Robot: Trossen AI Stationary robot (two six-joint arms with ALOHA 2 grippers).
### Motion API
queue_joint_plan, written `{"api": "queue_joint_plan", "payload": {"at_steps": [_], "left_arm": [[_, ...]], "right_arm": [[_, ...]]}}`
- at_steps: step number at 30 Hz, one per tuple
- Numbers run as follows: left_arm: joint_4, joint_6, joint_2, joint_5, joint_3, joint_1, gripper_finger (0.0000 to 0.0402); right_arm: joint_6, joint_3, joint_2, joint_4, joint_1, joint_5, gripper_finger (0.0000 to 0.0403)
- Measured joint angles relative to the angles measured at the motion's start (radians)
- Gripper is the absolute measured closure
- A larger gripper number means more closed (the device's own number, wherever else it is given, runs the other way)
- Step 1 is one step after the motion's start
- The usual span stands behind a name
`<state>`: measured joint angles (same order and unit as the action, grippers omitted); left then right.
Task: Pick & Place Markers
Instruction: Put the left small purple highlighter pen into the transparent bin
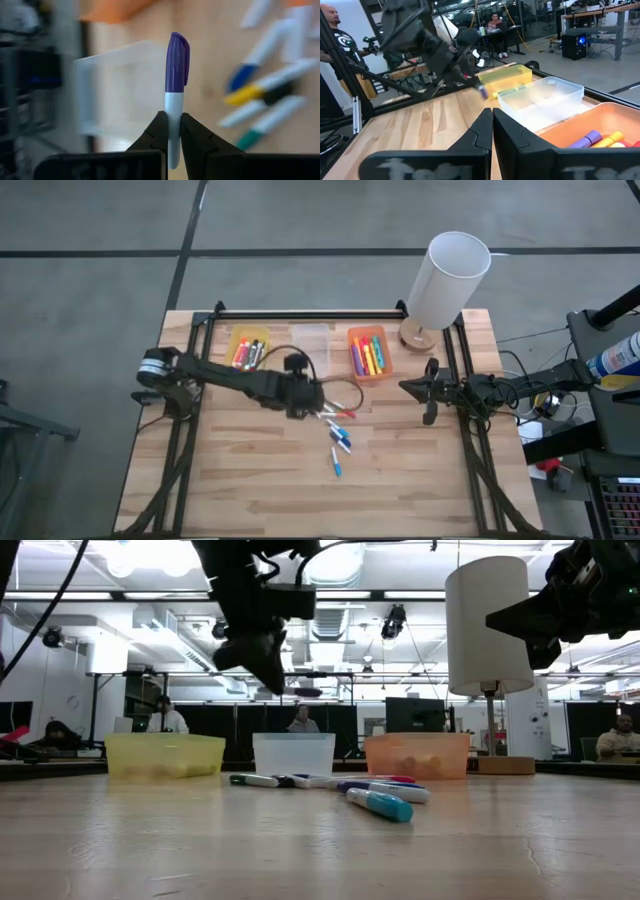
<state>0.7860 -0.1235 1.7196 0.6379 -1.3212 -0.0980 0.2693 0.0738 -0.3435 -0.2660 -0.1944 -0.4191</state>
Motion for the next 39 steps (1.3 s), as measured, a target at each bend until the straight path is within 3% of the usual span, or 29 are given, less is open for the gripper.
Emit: {"api": "queue_joint_plan", "payload": {"at_steps": [8,10,16,22,28,34,39], "left_arm": [[-0.063,-0.049,-0.037,0.016,0.001,0.164,0.0368],[-0.073,-0.048,-0.037,-0.036,0.002,0.214,0.0368],[-0.096,0.016,-0.034,-0.335,0.002,0.365,0.0366],[-0.138,0.078,-0.034,-0.378,0.002,0.444,0.0365],[-0.217,0.125,-0.034,-0.557,0.005,0.486,0.0365],[-0.301,0.181,-0.027,-0.563,0.030,0.489,0.0365],[-0.289,0.289,0.003,-0.463,0.049,0.509,0.0365]], "right_arm": [[0.000,0.000,0.000,0.000,0.000,0.000,0.0394],[0.000,0.000,0.000,0.000,0.000,0.000,0.0394],[0.000,-0.001,0.000,0.000,0.000,0.000,0.0394],[0.000,-0.001,0.000,0.000,0.000,0.000,0.0394],[0.000,-0.001,0.000,0.000,0.000,0.000,0.0394],[0.000,-0.001,0.000,0.000,0.000,0.000,0.0394],[0.000,-0.001,0.000,0.000,0.000,0.000,0.0394]]}}
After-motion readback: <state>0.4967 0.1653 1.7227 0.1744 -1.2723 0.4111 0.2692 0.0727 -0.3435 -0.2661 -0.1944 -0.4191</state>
